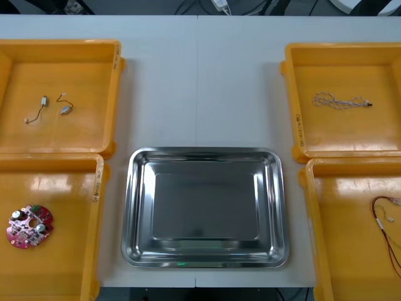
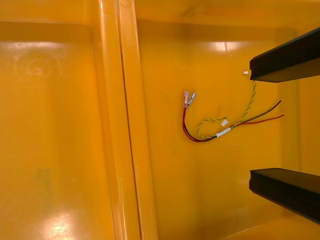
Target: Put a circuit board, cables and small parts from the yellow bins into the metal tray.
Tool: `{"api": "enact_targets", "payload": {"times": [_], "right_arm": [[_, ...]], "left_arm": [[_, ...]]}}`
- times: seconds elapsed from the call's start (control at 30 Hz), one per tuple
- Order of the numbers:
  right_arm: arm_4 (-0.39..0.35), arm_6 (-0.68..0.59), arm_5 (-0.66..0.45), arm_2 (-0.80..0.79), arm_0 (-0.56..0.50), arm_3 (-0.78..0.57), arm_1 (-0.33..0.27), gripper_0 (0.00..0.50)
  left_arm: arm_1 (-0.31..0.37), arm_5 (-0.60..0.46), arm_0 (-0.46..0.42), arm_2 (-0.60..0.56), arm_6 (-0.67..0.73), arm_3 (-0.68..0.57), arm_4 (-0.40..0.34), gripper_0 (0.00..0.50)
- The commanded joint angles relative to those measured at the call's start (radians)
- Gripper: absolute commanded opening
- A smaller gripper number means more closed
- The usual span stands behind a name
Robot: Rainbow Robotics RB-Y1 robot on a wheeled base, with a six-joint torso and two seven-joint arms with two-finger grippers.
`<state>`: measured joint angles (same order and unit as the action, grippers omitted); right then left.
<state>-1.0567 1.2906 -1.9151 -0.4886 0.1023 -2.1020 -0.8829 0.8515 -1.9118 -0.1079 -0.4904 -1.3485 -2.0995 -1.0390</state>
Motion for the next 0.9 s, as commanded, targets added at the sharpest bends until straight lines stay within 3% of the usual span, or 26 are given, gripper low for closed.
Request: {"api": "enact_targets", "payload": {"times": [0.03, 0.9], "right_arm": [[0.01, 0.018, -0.005, -0.035, -0.015, -0.027, 0.01, 0.5], [0.01, 0.018, -0.005, -0.035, -0.015, -0.027, 0.01, 0.5]], "left_arm": [[0.021, -0.008, 0.021, -0.033, 0.04, -0.03, -0.008, 0.5], [0.021, -0.008, 0.021, -0.033, 0.04, -0.03, -0.008, 0.5]]}}
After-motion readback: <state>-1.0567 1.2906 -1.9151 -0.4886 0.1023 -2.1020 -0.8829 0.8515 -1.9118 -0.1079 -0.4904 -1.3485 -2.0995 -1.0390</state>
